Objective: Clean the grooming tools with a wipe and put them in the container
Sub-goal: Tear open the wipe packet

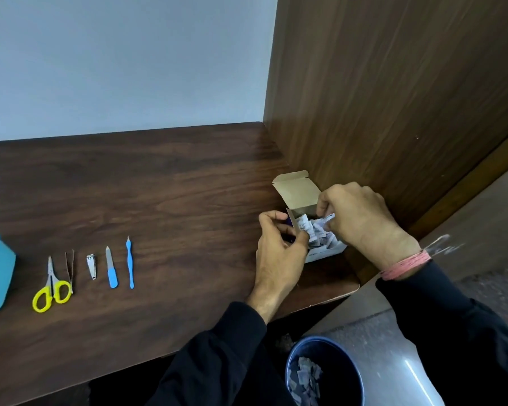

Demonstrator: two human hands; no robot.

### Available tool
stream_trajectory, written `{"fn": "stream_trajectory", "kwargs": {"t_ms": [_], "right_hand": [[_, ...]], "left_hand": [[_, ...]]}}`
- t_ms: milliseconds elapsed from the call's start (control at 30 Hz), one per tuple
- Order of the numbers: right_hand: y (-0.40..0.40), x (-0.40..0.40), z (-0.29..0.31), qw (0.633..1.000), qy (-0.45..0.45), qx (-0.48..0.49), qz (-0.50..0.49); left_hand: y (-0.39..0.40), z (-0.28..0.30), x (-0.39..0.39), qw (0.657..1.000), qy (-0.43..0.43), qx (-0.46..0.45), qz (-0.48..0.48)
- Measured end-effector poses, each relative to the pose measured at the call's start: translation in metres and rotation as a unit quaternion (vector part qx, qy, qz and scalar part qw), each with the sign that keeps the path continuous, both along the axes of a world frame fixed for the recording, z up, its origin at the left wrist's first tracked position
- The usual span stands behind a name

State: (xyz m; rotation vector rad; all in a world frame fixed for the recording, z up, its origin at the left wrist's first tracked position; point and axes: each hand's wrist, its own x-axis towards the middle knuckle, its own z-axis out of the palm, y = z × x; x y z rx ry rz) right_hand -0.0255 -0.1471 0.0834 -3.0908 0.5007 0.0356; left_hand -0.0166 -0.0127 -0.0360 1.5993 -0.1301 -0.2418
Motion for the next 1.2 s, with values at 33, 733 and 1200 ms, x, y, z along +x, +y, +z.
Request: {"fn": "stream_trajectory", "kwargs": {"t_ms": [33, 733, 1200], "right_hand": [[0.0, -0.001, 0.001, 1.0, -0.008, -0.001, -0.003], [0.005, -0.005, -0.009, 1.0, -0.017, -0.001, 0.015], [0.031, 0.004, -0.017, 0.886, -0.228, 0.393, 0.088]], "left_hand": [[0.0, 0.0, 0.0, 1.0, 0.0, 0.002, 0.0], [0.004, 0.008, -0.007, 0.998, -0.029, 0.048, 0.004], [0.063, 0.022, 0.002, 0.985, -0.015, -0.17, 0.015]]}}
